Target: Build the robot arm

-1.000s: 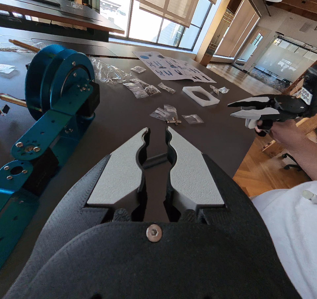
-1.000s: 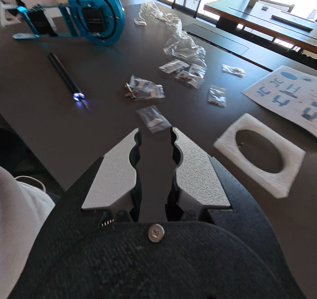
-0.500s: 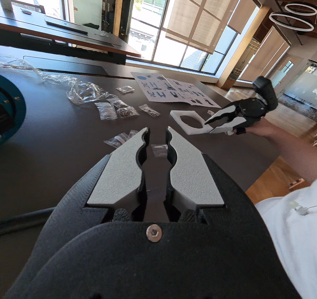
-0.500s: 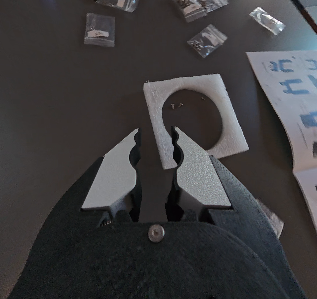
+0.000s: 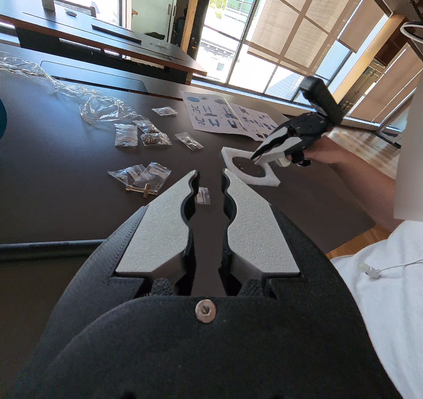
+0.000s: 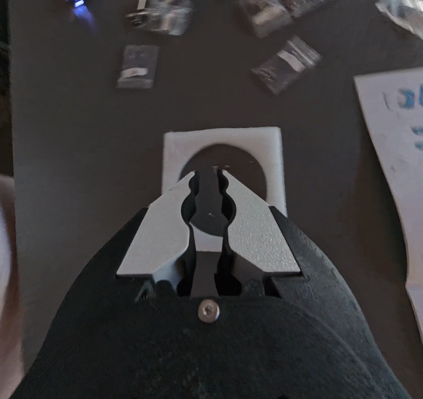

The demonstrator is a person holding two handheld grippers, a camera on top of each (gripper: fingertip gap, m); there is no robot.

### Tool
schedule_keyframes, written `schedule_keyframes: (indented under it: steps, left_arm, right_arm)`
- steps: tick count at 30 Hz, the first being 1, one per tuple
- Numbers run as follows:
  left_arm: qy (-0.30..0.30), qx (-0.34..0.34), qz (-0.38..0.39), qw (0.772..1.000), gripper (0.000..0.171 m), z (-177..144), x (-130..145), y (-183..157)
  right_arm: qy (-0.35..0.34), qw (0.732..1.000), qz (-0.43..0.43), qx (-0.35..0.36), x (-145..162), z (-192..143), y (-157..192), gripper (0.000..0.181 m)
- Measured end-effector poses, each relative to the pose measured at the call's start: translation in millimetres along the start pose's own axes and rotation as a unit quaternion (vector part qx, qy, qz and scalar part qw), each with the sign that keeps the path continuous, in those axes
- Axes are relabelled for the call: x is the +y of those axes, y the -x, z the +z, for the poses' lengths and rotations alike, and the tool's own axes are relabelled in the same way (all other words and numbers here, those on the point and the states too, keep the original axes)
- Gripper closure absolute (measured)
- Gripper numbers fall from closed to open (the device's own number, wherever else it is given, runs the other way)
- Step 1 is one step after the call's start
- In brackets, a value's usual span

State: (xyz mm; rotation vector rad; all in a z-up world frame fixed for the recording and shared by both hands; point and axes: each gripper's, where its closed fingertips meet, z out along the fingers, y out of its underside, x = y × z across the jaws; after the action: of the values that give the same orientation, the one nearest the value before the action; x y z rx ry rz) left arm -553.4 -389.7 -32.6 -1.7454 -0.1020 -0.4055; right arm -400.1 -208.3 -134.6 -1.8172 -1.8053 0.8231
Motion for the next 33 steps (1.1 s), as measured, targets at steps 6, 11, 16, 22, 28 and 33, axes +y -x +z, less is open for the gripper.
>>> schedule_keyframes:
  steps: [6, 11, 16, 22, 28, 33]
  left_arm:
    - [-0.013, -0.007, -0.018, 1.0, 0.154, -0.9, 9.2, -1.6]
    - [-0.008, -0.002, -0.022, 1.0, 0.153, 2.4, 13.0, -0.5]
    - [-0.01, -0.012, -0.02, 1.0, 0.153, -1.1, 14.9, 1.9]
    - [-0.019, -0.015, -0.031, 0.999, 0.153, -7.3, 17.1, 7.2]
    - [-0.028, -0.016, -0.037, 0.999, 0.153, -11.8, 17.4, 10.1]
    - [-0.029, -0.014, -0.039, 0.999, 0.154, -13.7, 17.7, 11.8]
  right_arm:
    - [0.071, 0.994, 0.086, 0.007, 2.7, 12.4, -14.0, 0.166]
    - [0.083, 0.99, 0.103, 0.039, -0.5, 20.9, -18.1, 0.165]
    - [0.112, 0.984, 0.121, 0.06, 0.7, 22.4, -22.0, 0.165]
    - [0.138, 0.98, 0.12, 0.083, 5.8, 24.7, -21.3, 0.165]
    - [0.16, 0.976, 0.104, 0.105, 13.9, 27.6, -22.0, 0.171]
    - [0.152, 0.979, 0.102, 0.094, 15.1, 27.2, -20.8, 0.178]
